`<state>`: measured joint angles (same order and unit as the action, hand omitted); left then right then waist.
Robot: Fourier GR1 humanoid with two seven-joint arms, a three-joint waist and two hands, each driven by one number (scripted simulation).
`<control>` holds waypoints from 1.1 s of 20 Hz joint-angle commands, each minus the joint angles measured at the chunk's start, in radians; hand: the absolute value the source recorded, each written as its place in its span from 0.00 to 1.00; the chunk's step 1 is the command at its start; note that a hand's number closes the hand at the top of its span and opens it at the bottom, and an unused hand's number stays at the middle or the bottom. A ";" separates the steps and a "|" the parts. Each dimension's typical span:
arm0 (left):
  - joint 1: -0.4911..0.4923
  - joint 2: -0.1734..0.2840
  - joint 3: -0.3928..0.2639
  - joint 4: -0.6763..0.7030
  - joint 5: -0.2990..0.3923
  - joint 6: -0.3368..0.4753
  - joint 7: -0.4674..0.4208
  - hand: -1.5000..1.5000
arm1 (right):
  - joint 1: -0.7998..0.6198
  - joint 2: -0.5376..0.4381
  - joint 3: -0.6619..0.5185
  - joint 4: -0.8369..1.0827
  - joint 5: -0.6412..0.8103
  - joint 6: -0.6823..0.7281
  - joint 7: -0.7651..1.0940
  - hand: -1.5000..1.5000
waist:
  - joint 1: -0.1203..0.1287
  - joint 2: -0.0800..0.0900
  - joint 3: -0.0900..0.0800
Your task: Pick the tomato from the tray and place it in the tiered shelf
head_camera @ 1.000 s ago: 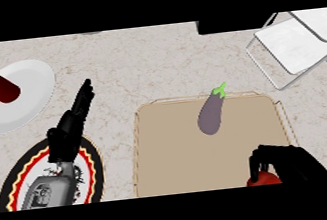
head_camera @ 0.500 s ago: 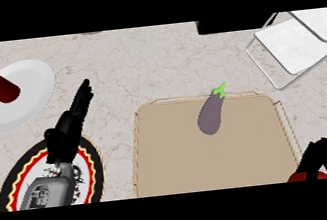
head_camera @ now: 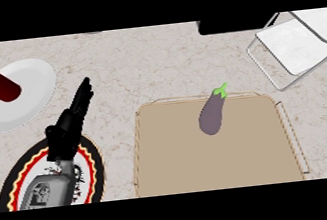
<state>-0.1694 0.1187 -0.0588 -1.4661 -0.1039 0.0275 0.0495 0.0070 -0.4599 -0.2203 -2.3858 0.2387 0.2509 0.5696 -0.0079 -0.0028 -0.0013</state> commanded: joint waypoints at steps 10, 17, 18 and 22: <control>-0.048 -0.036 0.001 0.080 -0.027 0.006 -0.035 0.50 | -0.433 -0.239 -0.209 0.178 -0.128 0.011 0.221 1.00 | 0.011 0.003 0.000; 0.018 -0.022 -0.010 -0.047 -0.018 -0.022 0.032 0.50 | -0.563 -0.303 -0.193 0.387 -0.048 -0.019 0.163 1.00 | 0.018 0.002 0.001; -0.008 -0.003 0.024 0.039 -0.004 -0.045 -0.050 0.50 | -0.569 -0.321 -0.205 0.426 -0.031 -0.016 0.115 1.00 | 0.015 0.004 0.001; -0.067 -0.021 0.020 0.039 -0.032 -0.012 -0.001 0.50 | -0.666 -0.371 -0.186 0.505 -0.042 -0.004 0.123 1.00 | 0.013 0.004 0.000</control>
<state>-0.1975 0.0973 -0.0493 -1.4486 -0.1259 0.0100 0.0445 -0.5653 -0.7704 -0.4114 -1.9734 0.2011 0.2297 0.6910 0.0065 0.0006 -0.0004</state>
